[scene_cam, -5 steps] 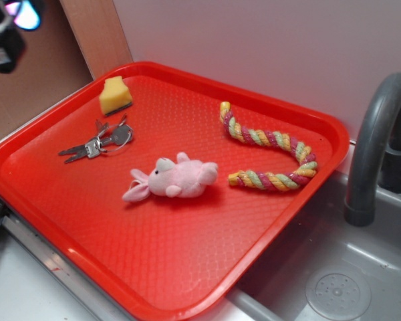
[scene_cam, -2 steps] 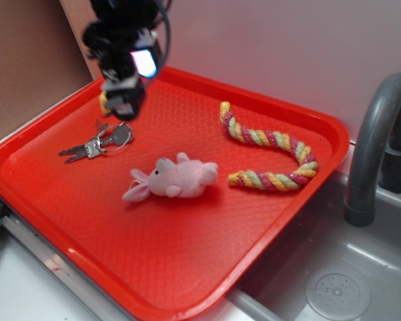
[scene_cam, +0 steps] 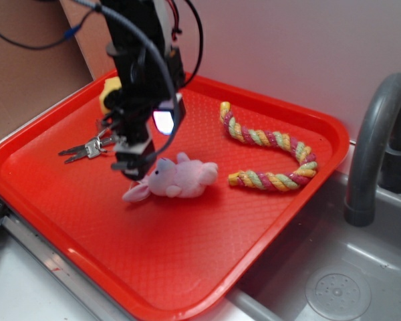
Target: Grab the pink bunny.
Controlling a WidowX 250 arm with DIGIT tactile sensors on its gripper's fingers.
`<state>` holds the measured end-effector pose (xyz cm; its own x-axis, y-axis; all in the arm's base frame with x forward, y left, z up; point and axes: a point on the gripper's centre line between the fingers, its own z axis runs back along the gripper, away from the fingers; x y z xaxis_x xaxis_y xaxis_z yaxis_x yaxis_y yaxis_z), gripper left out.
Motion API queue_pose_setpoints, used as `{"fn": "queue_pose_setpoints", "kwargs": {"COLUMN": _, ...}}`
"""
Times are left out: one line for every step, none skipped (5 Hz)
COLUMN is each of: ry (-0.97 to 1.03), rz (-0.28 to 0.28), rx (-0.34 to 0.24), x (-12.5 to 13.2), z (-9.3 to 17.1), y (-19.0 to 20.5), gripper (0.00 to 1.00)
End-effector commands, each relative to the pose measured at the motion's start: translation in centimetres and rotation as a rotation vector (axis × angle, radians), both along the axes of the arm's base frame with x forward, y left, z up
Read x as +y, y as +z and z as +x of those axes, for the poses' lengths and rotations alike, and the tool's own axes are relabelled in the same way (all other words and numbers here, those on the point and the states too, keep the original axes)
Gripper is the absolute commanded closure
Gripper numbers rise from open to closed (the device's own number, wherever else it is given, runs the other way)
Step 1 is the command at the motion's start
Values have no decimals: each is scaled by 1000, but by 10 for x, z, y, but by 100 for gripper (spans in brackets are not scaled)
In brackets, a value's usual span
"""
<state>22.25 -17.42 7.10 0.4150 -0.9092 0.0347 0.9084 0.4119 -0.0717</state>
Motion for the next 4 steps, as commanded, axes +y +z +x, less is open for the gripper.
{"fn": "queue_pose_setpoints", "kwargs": {"ry": 17, "rz": 26, "rx": 49, "x": -7, "z": -7, "y": -38, "gripper": 0}}
{"fn": "queue_pose_setpoints", "kwargs": {"ry": 15, "rz": 74, "rx": 73, "x": -11, "z": -7, "y": -44, "gripper": 6}}
{"fn": "queue_pose_setpoints", "kwargs": {"ry": 38, "rz": 37, "rx": 25, "x": -8, "z": -11, "y": -34, "gripper": 100}}
{"fn": "queue_pose_setpoints", "kwargs": {"ry": 147, "rz": 69, "rx": -34, "x": 4, "z": -13, "y": 8, "gripper": 100}}
